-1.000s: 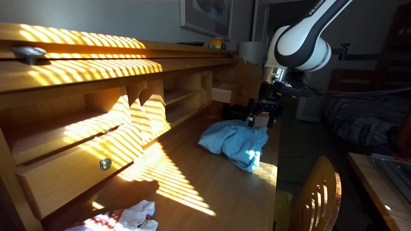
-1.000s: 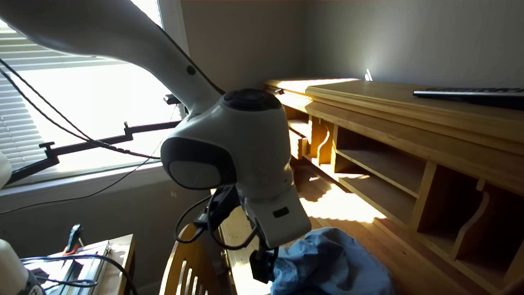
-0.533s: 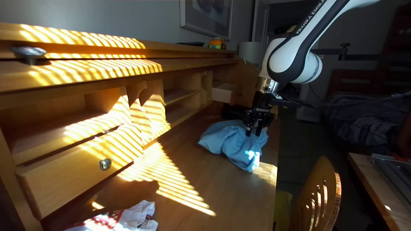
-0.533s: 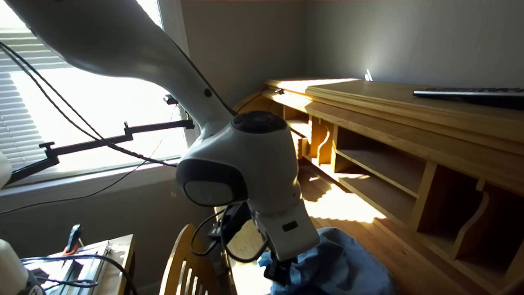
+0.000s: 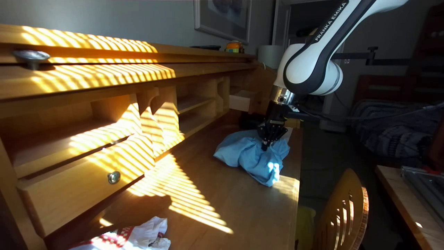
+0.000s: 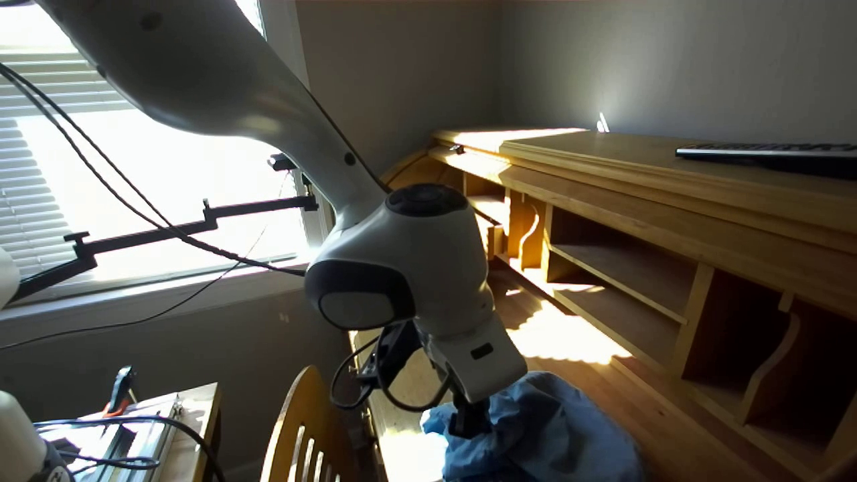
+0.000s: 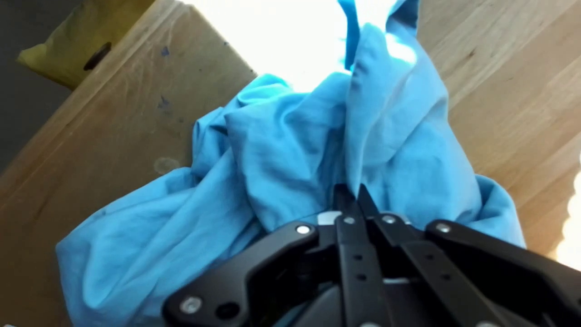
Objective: Straighten the blue cloth on the table
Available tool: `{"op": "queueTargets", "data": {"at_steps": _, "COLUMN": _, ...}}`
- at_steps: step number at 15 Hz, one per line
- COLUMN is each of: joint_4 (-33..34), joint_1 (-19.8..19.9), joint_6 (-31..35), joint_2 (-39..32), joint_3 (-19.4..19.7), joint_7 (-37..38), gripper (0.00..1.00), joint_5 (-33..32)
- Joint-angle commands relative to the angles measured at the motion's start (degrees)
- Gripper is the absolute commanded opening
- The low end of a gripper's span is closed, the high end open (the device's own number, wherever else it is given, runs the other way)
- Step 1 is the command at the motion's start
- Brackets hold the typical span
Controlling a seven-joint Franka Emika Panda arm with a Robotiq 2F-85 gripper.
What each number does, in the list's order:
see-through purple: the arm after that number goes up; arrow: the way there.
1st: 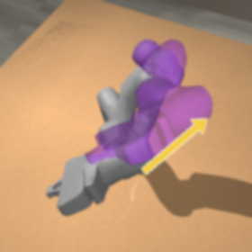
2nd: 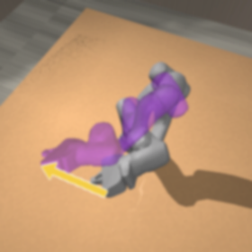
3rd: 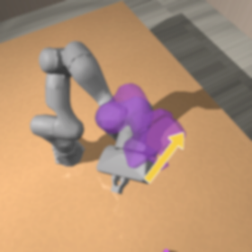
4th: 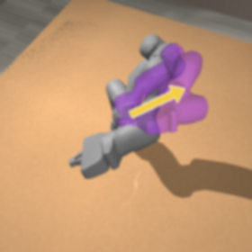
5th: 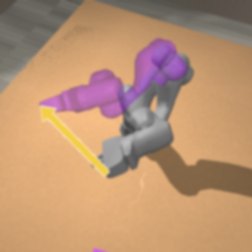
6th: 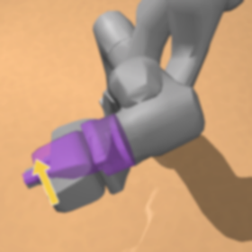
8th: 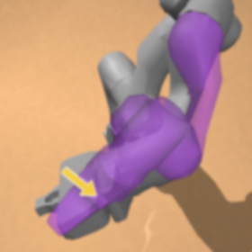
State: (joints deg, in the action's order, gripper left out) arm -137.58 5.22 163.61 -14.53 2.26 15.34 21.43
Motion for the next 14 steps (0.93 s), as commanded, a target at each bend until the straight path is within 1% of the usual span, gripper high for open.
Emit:
{"op": "queueTargets", "data": {"at_steps": 1, "joint_4": 0.08, "joint_1": 2.00, "joint_6": -0.47, "joint_2": 2.01, "joint_3": -2.53, "joint_7": -7.02, "gripper": 0.00, "joint_5": 1.47}}
{"op": "queueTargets", "data": {"at_steps": 4, "joint_4": -1.75, "joint_1": 1.65, "joint_6": -2.44, "joint_2": 7.80, "joint_3": -2.07, "joint_7": -13.70, "gripper": 0.00, "joint_5": -2.63}}
{"op": "queueTargets", "data": {"at_steps": 6, "joint_4": -2.61, "joint_1": -0.16, "joint_6": -2.08, "joint_2": 11.78, "joint_3": -0.40, "joint_7": -14.28, "gripper": 0.00, "joint_5": -7.50}}
{"op": "queueTargets", "data": {"at_steps": 8, "joint_4": -2.85, "joint_1": -0.53, "joint_6": -2.10, "joint_2": 16.29, "joint_3": -0.60, "joint_7": -16.14, "gripper": 0.00, "joint_5": -10.53}}
{"op": "queueTargets", "data": {"at_steps": 11, "joint_4": -3.43, "joint_1": -1.56, "joint_6": -2.90, "joint_2": 22.58, "joint_3": -1.05, "joint_7": -21.41, "gripper": 0.00, "joint_5": -12.25}}
{"op": "queueTargets", "data": {"at_steps": 14, "joint_4": -4.20, "joint_1": -4.06, "joint_6": -5.03, "joint_2": 28.61, "joint_3": -0.55, "joint_7": -28.20, "gripper": 0.00, "joint_5": -12.29}}
